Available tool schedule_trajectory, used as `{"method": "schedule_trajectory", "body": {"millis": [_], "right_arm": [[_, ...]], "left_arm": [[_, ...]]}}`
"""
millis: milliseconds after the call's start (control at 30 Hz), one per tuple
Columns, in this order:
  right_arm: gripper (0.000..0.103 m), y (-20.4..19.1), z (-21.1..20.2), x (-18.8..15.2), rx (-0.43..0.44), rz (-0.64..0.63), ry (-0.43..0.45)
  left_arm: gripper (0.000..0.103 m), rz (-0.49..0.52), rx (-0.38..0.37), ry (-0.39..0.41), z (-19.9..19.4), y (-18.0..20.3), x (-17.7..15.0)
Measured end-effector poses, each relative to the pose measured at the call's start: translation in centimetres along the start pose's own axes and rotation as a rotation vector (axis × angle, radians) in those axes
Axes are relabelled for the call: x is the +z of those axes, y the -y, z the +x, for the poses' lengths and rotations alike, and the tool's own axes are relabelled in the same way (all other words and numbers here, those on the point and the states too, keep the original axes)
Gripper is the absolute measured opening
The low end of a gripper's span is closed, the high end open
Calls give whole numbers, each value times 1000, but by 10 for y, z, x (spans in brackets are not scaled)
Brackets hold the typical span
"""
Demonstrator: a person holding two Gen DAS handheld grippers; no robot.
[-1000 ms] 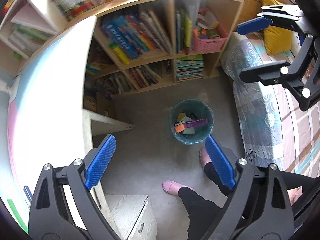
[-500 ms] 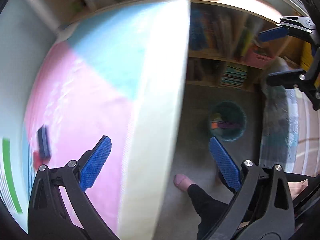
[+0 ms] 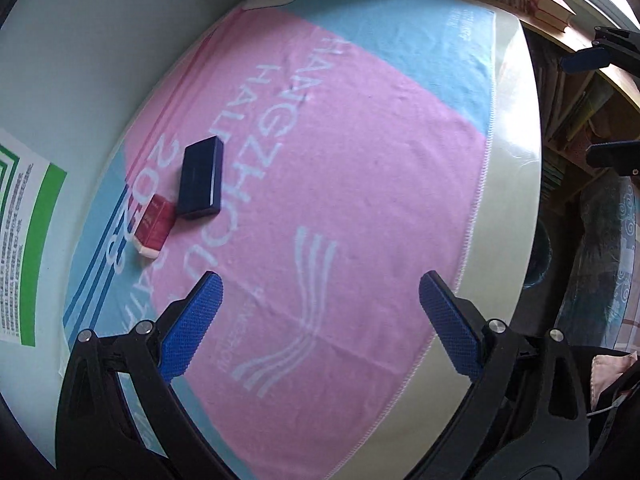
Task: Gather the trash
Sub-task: 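Move both tools back over the table toward the navy case and red box, then grasp the dark red box with the left tool while the right tool grasps the navy case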
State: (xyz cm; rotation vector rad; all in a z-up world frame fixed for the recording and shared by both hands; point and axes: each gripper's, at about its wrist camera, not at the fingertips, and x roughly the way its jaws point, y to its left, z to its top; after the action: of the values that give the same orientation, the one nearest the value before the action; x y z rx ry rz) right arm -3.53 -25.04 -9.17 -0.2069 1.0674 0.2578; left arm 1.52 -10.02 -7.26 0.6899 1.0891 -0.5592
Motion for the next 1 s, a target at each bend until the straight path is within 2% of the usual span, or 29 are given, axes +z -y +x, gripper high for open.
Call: {"method": "schedule_trajectory", "body": {"millis": [300, 533, 633, 833, 1000], "right_arm": [[90, -38, 29, 59, 27, -58, -5], [90, -62, 51, 101, 23, -137, -9], [91, -69, 60, 119, 39, -207, -13], [91, -75, 85, 149, 42, -380, -40], [92, -73, 107, 177, 104, -528, -32]], "left_arm": [[96, -46, 15, -9, 6, -66, -27], [96, -52, 26, -18, 17, -103, -35], [96, -58, 20, -23, 22, -113, -35], [96, -61, 53, -59, 41, -129, -27], [96, -93, 65, -94, 55, -147, -14]]}}
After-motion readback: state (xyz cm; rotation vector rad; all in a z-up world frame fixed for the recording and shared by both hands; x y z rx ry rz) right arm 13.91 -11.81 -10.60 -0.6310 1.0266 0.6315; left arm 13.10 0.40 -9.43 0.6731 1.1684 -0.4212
